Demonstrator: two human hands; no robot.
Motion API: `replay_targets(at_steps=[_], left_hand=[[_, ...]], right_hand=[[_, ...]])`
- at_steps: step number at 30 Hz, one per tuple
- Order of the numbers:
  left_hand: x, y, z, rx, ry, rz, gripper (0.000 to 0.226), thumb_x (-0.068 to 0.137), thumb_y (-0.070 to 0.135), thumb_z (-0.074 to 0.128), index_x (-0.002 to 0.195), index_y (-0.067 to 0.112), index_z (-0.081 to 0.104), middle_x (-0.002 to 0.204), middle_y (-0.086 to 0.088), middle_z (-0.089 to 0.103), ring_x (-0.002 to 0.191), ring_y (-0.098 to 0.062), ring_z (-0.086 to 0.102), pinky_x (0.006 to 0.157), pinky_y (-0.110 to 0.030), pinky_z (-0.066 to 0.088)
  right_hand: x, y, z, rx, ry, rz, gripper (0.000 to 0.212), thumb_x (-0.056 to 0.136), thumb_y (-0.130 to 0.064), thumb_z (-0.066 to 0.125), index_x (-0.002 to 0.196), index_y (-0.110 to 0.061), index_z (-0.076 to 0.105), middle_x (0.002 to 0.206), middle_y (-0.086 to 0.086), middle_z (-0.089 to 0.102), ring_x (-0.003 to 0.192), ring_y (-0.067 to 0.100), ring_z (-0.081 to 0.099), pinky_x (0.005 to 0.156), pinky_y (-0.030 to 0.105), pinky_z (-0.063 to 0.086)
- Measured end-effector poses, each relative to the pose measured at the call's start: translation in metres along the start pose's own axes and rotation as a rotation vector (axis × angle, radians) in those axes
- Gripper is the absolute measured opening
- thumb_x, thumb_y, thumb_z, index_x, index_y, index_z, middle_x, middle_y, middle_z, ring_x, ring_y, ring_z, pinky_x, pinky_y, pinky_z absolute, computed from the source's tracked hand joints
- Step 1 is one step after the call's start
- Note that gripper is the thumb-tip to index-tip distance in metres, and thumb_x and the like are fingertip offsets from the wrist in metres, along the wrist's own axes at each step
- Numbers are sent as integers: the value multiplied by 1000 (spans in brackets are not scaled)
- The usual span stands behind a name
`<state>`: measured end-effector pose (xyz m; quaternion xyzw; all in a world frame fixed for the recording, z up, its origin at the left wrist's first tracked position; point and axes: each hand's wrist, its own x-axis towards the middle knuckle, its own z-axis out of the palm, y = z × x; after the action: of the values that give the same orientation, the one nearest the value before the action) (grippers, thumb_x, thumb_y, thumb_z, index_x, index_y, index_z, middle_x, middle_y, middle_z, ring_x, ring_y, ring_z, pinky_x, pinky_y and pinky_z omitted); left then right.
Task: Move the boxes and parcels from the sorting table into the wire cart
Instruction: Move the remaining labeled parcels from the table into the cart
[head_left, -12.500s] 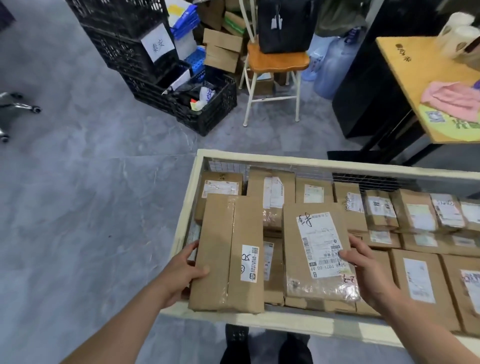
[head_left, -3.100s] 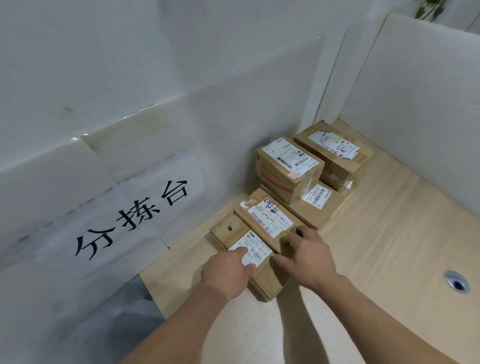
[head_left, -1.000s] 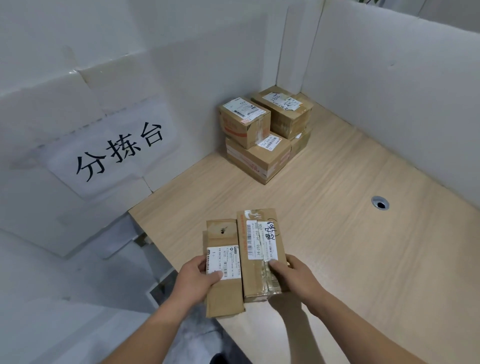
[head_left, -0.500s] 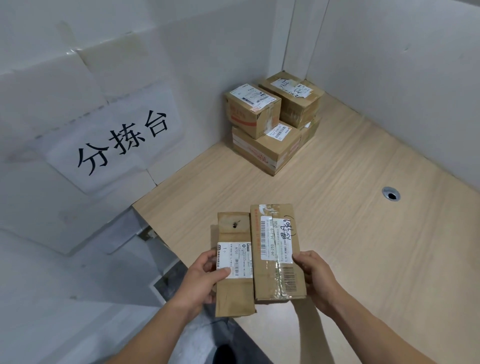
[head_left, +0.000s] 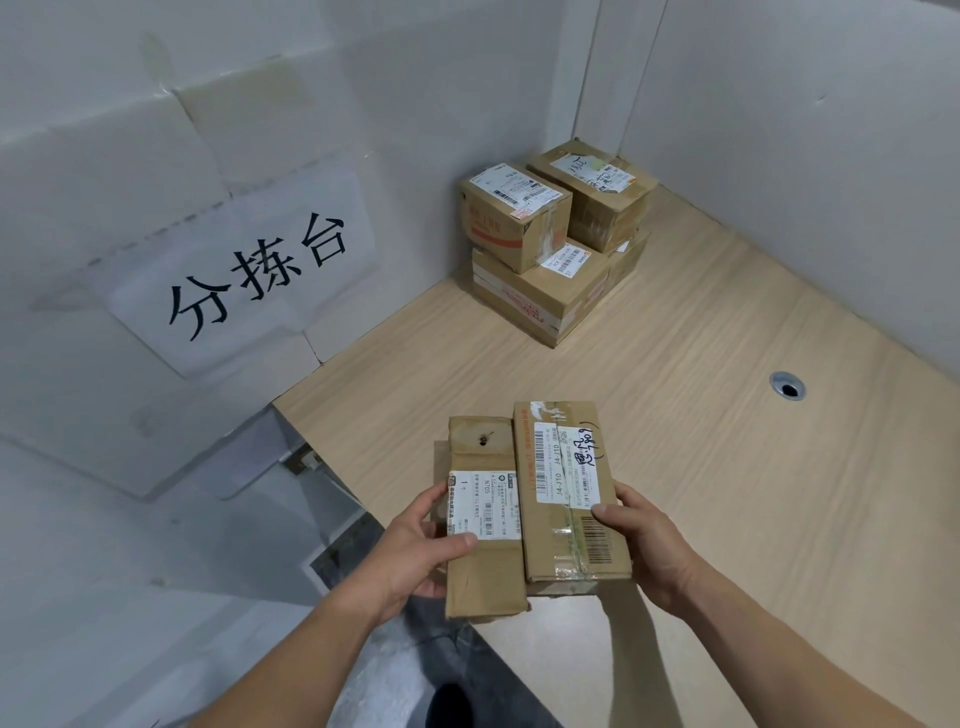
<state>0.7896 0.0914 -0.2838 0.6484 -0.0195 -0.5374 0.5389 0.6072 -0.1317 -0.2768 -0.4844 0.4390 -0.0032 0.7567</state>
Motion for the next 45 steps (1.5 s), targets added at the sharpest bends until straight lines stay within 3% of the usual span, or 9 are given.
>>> replay_targets(at_steps=[5, 9, 16, 24, 30, 35, 38, 42, 45], left_hand=[[-1, -3, 2, 18, 32, -18, 79, 81, 6, 82, 137, 47, 45, 115, -10, 73, 103, -26, 73, 82, -63, 58], [-4, -4, -5, 46, 60, -22, 85, 82, 3, 80, 145, 44, 43, 112, -1, 76, 105, -23, 72, 76, -52, 60], [-8, 0, -8, 101, 80, -62, 90, 81, -4, 77, 148, 43, 40, 100, -1, 78, 104, -23, 70, 69, -50, 60], [-9, -2, -6, 136, 67, -73, 93, 80, -4, 77, 150, 42, 37, 99, 0, 78, 102, -24, 72, 82, -58, 58], [-16, -2, -13, 105, 61, -41, 97, 80, -5, 77, 152, 43, 34, 108, -4, 76, 103, -26, 72, 79, -63, 58], [-38, 14, -27, 93, 73, 23, 96, 80, -5, 77, 150, 44, 34, 117, -4, 73, 100, -24, 73, 55, -42, 58], [-56, 27, -37, 114, 115, 90, 96, 67, 8, 83, 140, 53, 39, 108, -1, 76, 99, -30, 73, 75, -50, 54], [-85, 46, -46, 117, 190, 227, 96, 72, 3, 83, 143, 49, 39, 115, -11, 70, 106, -38, 69, 63, -37, 53], [-116, 57, -45, 109, 266, 336, 96, 71, 4, 84, 145, 43, 39, 122, -10, 64, 110, -28, 66, 85, -50, 59]], right_hand=[[-7, 3, -2, -7, 42, 9, 59, 77, -18, 73, 135, -25, 62, 114, 11, 76, 103, 34, 73, 86, 46, 59], [-18, 2, -7, -54, 94, 7, 48, 91, -4, 59, 131, -30, 63, 101, 5, 79, 71, 14, 75, 59, 27, 52], [-24, 1, -10, -188, 41, 60, 100, 60, -25, 71, 152, -43, 37, 102, 2, 79, 83, 17, 75, 66, 34, 53], [-25, 4, 0, -194, 98, 63, 47, 93, -35, 69, 137, -35, 52, 98, 4, 79, 82, 20, 76, 71, 36, 56], [-32, 1, 0, -275, 63, 27, 54, 98, -35, 63, 143, -52, 39, 99, 2, 79, 87, 23, 77, 72, 42, 59], [-34, -19, 5, -314, 25, -56, 59, 93, -30, 69, 139, -55, 41, 103, 4, 79, 91, 29, 77, 79, 52, 61], [-34, -40, 14, -322, -4, -133, 63, 90, -27, 73, 139, -53, 43, 104, 8, 78, 94, 35, 75, 81, 56, 61], [-40, -73, 31, -318, -54, -254, 57, 93, -21, 69, 134, -53, 46, 102, 9, 78, 92, 34, 75, 79, 53, 61], [-51, -97, 46, -307, -123, -341, 60, 81, -31, 74, 130, -52, 47, 102, 6, 78, 91, 32, 75, 76, 50, 60]])
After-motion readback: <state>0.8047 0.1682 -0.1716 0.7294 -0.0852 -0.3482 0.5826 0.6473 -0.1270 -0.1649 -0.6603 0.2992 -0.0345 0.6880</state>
